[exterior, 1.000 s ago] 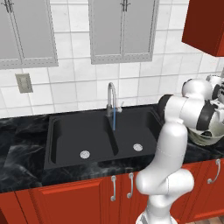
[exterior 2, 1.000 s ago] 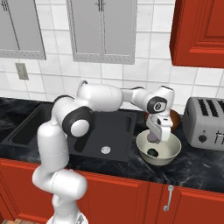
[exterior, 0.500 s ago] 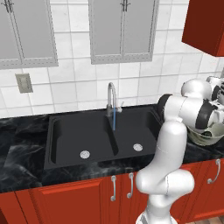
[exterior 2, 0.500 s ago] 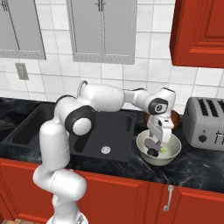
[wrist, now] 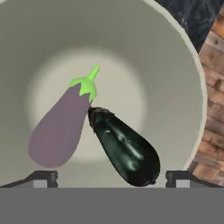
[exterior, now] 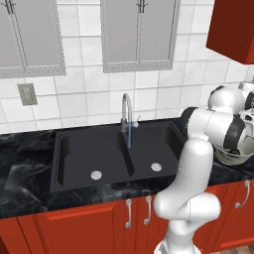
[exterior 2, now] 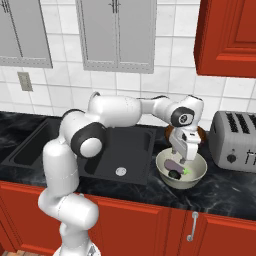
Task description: Pick the eggplants from the sink and place them in one bowl. Place the apple in the other bowl. Then turn off the sink faucet.
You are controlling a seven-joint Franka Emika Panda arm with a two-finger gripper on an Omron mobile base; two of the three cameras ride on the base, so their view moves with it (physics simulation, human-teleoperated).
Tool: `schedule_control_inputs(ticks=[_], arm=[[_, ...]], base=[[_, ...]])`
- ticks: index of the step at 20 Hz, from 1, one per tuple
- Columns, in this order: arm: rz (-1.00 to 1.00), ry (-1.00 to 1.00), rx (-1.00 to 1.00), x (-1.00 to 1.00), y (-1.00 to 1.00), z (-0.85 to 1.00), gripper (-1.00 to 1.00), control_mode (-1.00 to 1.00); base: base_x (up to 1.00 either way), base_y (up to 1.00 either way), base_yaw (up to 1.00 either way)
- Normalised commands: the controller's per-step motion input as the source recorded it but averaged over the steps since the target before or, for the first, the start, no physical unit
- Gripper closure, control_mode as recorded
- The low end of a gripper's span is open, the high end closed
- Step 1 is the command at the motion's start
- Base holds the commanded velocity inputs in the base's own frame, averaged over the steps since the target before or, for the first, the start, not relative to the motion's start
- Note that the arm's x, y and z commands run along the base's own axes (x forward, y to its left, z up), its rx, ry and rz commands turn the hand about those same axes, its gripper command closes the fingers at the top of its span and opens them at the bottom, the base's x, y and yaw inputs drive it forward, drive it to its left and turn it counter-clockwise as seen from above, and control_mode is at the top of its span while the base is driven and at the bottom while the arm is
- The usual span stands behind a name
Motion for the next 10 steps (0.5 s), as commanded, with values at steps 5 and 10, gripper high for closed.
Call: schedule_control_inputs(ticks=[5, 10], arm=[[0.0, 0.0, -0.04, -0.31, 0.25, 0.62, -1.0, -1.0], [0.0, 0.01, -0.07, -0.17, 0.6, 0.31, -1.0, -1.0]], base=[[0.0, 0.0, 0.0], [0.0, 0.0, 0.0]])
